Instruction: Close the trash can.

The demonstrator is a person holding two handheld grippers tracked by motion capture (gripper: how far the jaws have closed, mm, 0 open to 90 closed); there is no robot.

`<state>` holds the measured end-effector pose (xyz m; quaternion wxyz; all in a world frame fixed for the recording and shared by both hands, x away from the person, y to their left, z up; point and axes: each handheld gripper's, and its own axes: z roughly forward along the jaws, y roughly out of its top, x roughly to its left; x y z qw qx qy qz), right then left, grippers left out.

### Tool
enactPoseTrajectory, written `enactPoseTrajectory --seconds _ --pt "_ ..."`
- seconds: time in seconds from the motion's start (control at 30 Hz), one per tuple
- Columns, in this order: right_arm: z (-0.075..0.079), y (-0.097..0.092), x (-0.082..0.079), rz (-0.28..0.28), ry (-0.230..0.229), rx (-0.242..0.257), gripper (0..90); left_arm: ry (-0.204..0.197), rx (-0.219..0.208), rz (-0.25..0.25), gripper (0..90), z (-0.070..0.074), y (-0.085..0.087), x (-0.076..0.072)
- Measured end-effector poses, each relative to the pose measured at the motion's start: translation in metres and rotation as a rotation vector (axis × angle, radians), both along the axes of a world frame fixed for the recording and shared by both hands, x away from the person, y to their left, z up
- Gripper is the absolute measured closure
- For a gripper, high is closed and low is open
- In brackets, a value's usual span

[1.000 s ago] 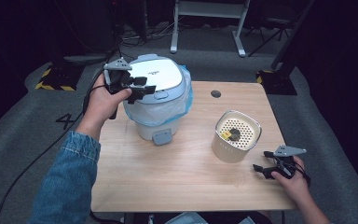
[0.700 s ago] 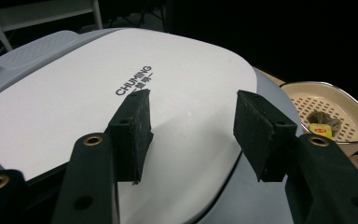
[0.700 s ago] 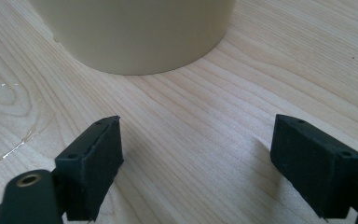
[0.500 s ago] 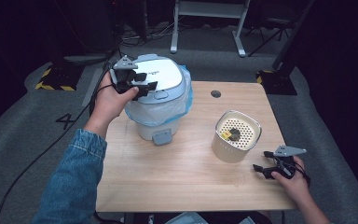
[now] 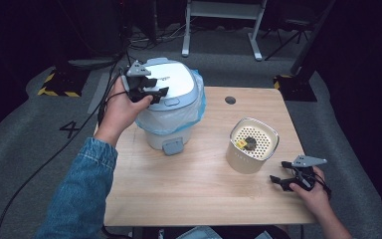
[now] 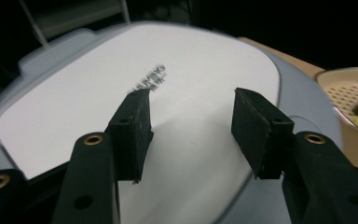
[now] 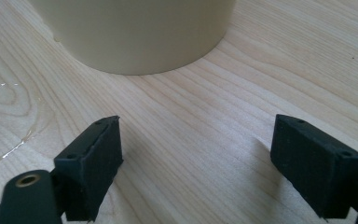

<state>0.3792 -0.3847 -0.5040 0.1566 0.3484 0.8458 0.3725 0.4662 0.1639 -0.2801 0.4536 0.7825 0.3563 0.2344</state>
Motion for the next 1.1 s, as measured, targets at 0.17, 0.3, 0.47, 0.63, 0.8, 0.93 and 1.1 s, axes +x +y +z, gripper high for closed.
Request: enactPoseTrajectory --seconds 0.17,0.3,0.47,0.63,0.8,0.93,1.1 --pt "0.000 0.000 0.000 0.000 0.000 0.000 16.6 -0.011 -0.026 -0.007 47.6 -0.002 0.000 0.001" --pt "0.000 0.000 0.000 0.001 0.003 0.001 16.5 -0.013 -0.077 -0.014 36.5 0.000 0.003 0.002" --pt "0.000 0.000 0.001 0.008 0.001 -0.001 16.1 -0.046 -0.157 -0.073 35.0 0.013 0.005 -0.009" --pt "0.000 0.001 0.002 0.012 0.003 0.002 15.9 -0.066 -0.151 -0.118 34.5 0.020 0.003 -0.030" --pt "0.000 0.001 0.002 0.014 0.003 0.002 15.9 -0.078 -0.159 -0.166 34.0 0.021 0.001 -0.060" --pt "0.000 0.001 0.002 0.014 0.003 0.002 15.9 -0.067 -0.155 -0.174 33.9 0.017 0.003 -0.078" --pt "0.000 0.001 0.002 0.016 0.003 0.003 15.9 -0.068 -0.134 -0.158 32.9 0.009 0.008 -0.098"
